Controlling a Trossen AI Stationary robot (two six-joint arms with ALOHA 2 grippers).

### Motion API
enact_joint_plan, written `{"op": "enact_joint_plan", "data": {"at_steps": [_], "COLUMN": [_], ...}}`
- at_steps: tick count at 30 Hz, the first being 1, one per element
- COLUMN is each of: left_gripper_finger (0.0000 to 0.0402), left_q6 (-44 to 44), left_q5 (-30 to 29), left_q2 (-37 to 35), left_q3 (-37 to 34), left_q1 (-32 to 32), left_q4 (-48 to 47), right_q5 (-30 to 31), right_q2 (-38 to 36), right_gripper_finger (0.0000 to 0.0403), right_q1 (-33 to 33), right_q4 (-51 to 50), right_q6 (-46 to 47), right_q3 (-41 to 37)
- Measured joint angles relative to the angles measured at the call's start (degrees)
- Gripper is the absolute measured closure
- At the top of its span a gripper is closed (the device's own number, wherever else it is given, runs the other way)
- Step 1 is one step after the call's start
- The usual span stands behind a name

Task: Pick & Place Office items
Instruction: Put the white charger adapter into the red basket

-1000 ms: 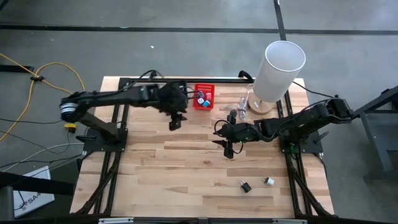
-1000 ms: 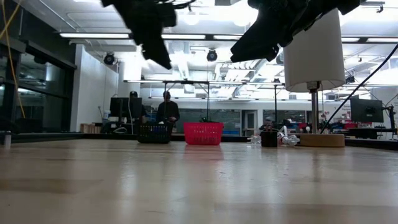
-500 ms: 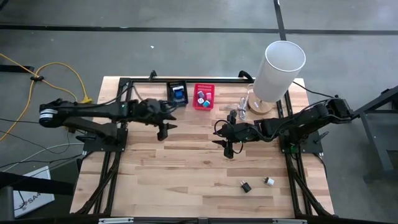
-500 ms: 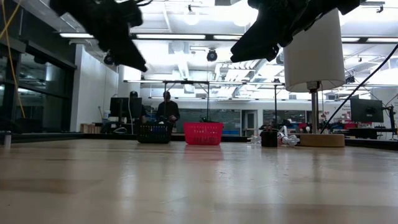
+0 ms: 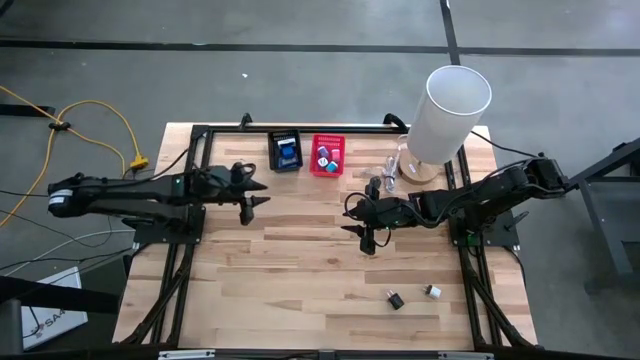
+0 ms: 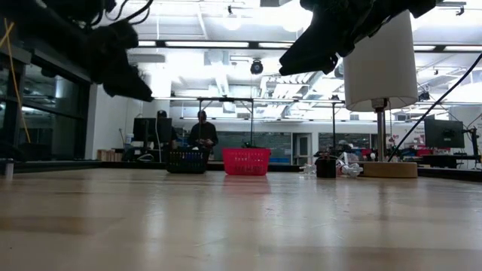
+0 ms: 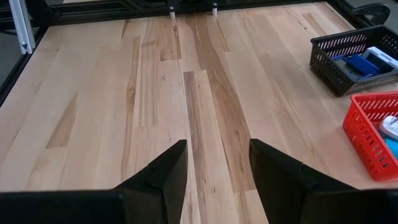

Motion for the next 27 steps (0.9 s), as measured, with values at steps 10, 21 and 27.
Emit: {"op": "enact_joint_plan", "data": {"at_steps": [10,21,27], "left_gripper_finger": [0.0235,0.0235,0.0235], "left_q6": [1.68,6.1,6.1], "left_q5": [0.03,0.01,-0.09], "left_q2": [-6.37,-9.88,-19.91], "left_q3": [-3.52,-5.79,-14.37], "left_q1": [3.24,0.75,0.99], "left_q4": [0.05,1.17,5.99], "right_q5": [0.0,0.0,0.01], "right_q2": [0.0,0.0,0.02], "right_gripper_finger": [0.0243,0.0243,0.0243], "right_q1": [-0.01,0.0,0.0], "right_q4": [0.0,0.01,0.01], "right_q6": [0.0,0.02,0.02], "right_q3": [0.0,0.0,0.0]}}
